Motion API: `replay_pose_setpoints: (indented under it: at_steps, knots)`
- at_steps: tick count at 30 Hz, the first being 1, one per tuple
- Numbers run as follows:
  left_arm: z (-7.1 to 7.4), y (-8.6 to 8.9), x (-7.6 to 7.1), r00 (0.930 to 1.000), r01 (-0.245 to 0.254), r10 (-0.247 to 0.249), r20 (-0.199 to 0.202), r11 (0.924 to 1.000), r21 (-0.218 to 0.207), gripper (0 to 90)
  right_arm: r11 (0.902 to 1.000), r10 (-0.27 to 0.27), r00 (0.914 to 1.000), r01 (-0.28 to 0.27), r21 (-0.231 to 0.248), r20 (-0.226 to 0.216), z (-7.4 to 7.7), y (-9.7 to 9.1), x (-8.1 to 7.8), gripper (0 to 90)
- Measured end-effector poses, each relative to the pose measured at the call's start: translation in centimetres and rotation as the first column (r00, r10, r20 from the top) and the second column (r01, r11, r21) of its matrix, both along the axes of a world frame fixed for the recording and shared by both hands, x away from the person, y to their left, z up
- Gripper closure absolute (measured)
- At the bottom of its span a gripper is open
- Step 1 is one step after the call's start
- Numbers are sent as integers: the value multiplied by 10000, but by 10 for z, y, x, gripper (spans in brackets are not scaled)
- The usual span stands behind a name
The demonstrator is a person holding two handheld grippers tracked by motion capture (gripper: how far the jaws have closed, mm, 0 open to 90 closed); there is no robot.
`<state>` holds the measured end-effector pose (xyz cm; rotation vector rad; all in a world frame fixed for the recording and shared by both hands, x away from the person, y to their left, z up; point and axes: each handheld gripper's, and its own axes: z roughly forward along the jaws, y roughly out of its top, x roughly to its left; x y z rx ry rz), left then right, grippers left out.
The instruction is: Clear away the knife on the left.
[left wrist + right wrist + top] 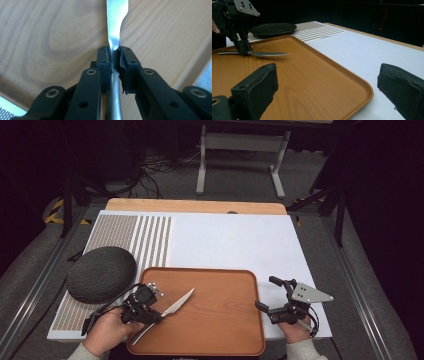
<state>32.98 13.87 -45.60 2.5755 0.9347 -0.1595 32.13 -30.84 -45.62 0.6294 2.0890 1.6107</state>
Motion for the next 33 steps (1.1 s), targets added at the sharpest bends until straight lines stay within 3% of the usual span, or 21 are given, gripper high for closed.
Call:
replay_pose_setpoints:
  at_steps: [9,13,15,17,20,22,24,26,28,29,32,33]
  knots:
    - [0,1,0,10000,90,-90,44,10000,-23,775,10000,13,10000,-13,-8,13,0,0,0,35]
    - [0,3,2,9998,180,-184,-102,9989,-424,579,10000,29,10000,-29,-14,20,0,0,0,35]
    - [0,5,4,9999,131,-137,-62,9961,-873,427,10000,33,10000,-33,-9,19,0,0,0,35]
    - [3,7,5,9999,-35,49,96,9908,-1356,341,10000,26,10000,-26,-19,18,0,0,0,35]
    - [8,8,2,9953,353,-184,953,9832,-1792,274,10000,27,10000,-27,-41,22,0,0,0,35]
    - [11,7,0,9876,690,-395,1519,9785,-1946,298,10000,24,10000,-24,-32,9,0,0,0,35]
    - [16,7,-5,9743,1018,-591,2175,9763,-1909,448,10000,41,10000,-40,-28,18,1,0,-1,35]
    - [20,8,-9,9633,1125,-613,2614,9762,-1856,656,10000,37,10000,-37,-19,27,1,0,-1,35]
    - [22,7,-12,9534,1318,-722,2928,9730,-1895,777,10000,21,10000,-20,-41,30,1,0,-1,35]
    - [22,6,-14,9444,1461,-820,3185,9722,-1831,826,10000,19,10000,-19,-36,30,1,0,-1,35]
    - [22,2,-17,9295,1765,-1151,3505,9730,-1485,896,10000,34,10000,-34,-52,30,1,0,-1,35]
    - [22,2,-17,9295,1765,-1151,3505,9730,-1485,897,10000,34,10000,-34,-52,30,1,0,-1,35]
